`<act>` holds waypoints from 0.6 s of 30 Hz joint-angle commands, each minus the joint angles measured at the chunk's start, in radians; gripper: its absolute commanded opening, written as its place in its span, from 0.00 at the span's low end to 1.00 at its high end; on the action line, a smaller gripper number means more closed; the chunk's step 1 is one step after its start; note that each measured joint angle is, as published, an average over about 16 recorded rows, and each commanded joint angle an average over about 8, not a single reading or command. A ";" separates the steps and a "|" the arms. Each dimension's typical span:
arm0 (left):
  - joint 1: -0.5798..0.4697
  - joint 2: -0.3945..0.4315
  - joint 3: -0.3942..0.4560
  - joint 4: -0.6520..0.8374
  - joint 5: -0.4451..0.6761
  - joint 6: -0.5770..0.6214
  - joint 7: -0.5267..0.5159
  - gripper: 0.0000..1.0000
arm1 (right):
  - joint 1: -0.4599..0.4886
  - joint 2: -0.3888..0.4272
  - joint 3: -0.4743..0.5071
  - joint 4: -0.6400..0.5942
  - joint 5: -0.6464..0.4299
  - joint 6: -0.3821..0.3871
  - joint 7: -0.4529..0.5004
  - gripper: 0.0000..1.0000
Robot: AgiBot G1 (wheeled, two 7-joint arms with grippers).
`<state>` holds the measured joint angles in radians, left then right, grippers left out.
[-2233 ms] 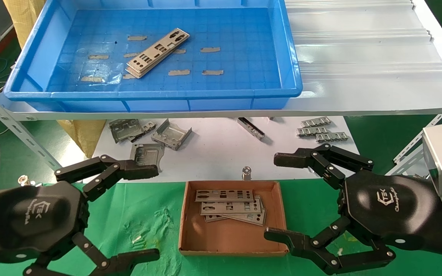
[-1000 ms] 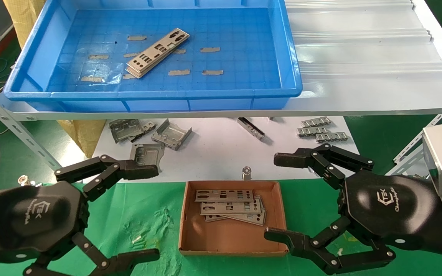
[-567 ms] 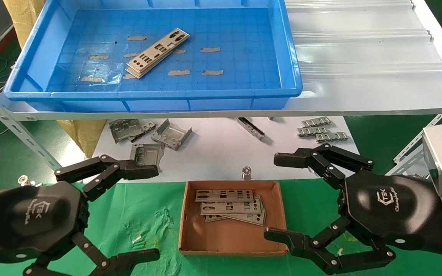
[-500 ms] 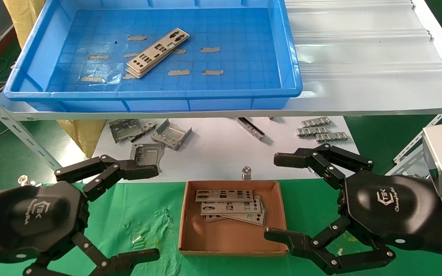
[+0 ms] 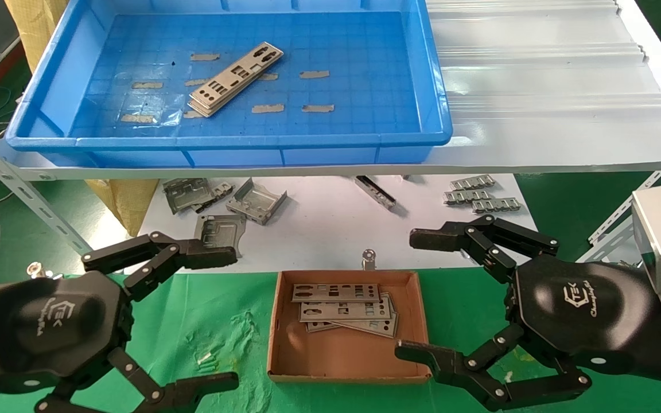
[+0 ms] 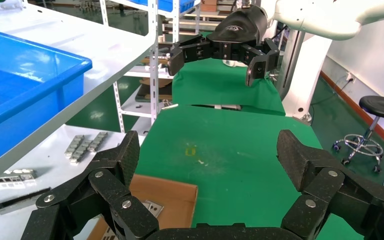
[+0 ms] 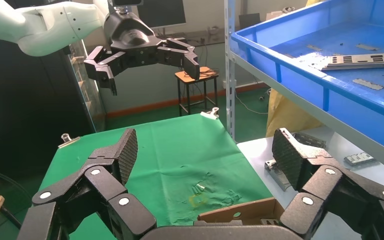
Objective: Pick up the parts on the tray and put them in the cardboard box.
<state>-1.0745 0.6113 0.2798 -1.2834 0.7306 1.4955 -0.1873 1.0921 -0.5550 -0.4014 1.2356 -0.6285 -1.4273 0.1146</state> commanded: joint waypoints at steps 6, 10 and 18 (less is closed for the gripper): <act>0.000 0.000 0.000 0.000 0.000 0.000 0.000 1.00 | 0.000 0.000 0.000 0.000 0.000 0.000 0.000 1.00; 0.000 0.000 0.000 0.000 0.000 0.000 0.000 1.00 | 0.000 0.000 0.000 0.000 0.000 0.000 0.000 1.00; 0.000 0.000 0.000 0.000 0.000 0.000 0.000 1.00 | 0.000 0.000 0.000 0.000 0.000 0.000 0.000 1.00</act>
<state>-1.0745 0.6113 0.2798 -1.2834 0.7306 1.4955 -0.1873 1.0921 -0.5550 -0.4013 1.2356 -0.6285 -1.4273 0.1146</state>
